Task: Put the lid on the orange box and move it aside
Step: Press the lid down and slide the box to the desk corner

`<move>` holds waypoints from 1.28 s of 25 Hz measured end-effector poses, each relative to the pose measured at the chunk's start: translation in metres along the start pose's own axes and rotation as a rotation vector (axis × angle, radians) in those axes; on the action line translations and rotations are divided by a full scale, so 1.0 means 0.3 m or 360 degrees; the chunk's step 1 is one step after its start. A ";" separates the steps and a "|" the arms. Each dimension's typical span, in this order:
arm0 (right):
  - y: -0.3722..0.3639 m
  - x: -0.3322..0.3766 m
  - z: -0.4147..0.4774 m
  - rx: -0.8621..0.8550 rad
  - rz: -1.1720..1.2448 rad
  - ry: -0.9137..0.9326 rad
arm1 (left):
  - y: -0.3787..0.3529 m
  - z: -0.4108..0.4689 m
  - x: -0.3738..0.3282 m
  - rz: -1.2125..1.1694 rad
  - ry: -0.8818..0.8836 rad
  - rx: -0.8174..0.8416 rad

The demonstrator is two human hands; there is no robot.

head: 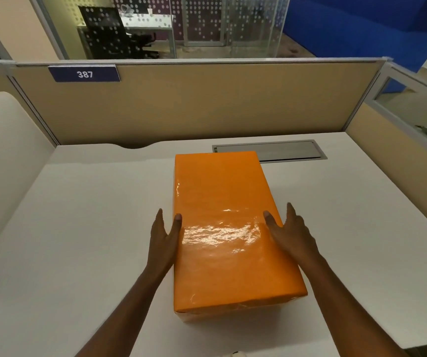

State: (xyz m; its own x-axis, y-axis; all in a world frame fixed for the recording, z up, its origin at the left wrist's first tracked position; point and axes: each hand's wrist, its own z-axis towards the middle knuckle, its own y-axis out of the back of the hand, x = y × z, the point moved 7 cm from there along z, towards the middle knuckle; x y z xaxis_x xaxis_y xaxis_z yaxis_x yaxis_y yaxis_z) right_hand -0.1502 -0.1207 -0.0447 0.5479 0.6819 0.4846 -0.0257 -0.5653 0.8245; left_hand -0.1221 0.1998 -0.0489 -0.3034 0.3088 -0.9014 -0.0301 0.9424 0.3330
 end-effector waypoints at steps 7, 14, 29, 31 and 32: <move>-0.016 0.215 0.203 0.0126 0.0248 0.0368 | -0.008 0.238 -0.097 -0.0064 0.0105 0.0025; -0.071 0.216 0.271 0.0106 0.0035 0.0440 | -0.086 0.281 -0.110 -0.0051 -0.0102 0.0061; -0.024 0.287 0.345 0.0037 -0.0127 0.0429 | -0.099 0.344 -0.213 0.0728 -0.0514 -0.0060; -0.005 0.358 0.374 0.0011 -0.0051 0.0563 | -0.109 0.385 -0.236 0.0749 -0.0491 0.0034; -0.004 0.388 0.389 0.0020 -0.0057 0.0610 | -0.116 0.404 -0.243 0.0769 -0.0476 0.0071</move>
State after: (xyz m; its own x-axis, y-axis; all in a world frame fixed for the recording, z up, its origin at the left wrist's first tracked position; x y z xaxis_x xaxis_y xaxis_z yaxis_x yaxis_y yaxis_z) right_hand 0.0112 -0.0948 -0.0236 0.1956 0.8241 0.5316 -0.0004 -0.5420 0.8404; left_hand 0.0166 0.1602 -0.0284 0.0105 0.7231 -0.6906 0.0875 0.6874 0.7210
